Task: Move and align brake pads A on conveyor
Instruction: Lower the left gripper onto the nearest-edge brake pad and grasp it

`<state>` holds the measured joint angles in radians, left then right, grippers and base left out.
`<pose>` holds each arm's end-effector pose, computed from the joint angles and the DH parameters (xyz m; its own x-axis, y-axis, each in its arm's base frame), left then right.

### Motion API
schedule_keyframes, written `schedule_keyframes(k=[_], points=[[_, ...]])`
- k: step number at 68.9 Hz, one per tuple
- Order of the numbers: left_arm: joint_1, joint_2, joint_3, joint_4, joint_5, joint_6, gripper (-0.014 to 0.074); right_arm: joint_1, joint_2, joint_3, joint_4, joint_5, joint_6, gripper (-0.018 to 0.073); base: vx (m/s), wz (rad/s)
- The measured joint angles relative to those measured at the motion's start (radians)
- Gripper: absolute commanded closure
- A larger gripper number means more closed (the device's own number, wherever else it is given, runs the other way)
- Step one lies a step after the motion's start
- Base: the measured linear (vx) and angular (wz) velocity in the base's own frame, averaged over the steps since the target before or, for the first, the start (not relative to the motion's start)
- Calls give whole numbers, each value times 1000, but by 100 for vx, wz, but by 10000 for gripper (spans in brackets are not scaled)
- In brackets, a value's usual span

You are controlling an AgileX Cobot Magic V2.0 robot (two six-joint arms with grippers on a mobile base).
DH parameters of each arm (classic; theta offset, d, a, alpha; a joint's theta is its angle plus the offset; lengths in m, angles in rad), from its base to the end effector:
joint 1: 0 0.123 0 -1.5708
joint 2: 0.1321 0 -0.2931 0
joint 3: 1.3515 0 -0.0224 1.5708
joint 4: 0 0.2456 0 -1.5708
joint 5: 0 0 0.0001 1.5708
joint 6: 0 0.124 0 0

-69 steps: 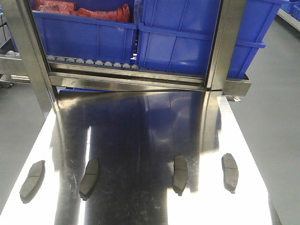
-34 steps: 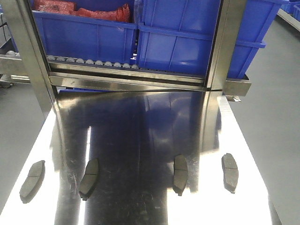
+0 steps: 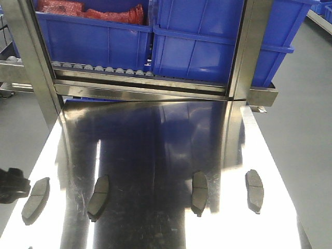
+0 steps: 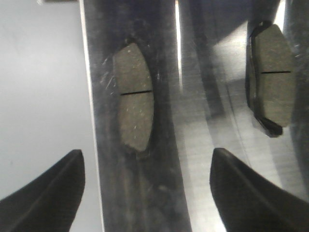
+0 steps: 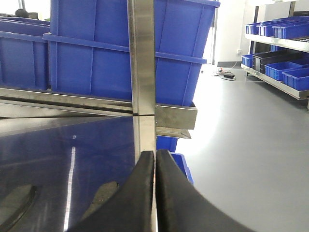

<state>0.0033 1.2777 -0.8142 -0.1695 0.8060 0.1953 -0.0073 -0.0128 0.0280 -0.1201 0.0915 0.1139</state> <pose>0.2371 -0.0143 0.2293 -0.9166 0.0737 -0.3930 0.1148 0.9900 -0.0822 0.0763 -0.0019 0.1955 -0.0190 -0.0056 -0.9998 0.0181 0.9998 -0.0059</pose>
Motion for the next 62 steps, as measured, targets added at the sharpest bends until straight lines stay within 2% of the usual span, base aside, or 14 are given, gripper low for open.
schedule_keyframes(k=[20,30,62], points=[[-18,236,-120,54,-6,-57,76,0,0,0,0,0,0,571,0,0],[-18,317,-158,55,-5,-63,76,0,0,0,0,0,0,571,0,0],[-18,457,-171,55,-9,-65,90,0,0,0,0,0,0,571,0,0]])
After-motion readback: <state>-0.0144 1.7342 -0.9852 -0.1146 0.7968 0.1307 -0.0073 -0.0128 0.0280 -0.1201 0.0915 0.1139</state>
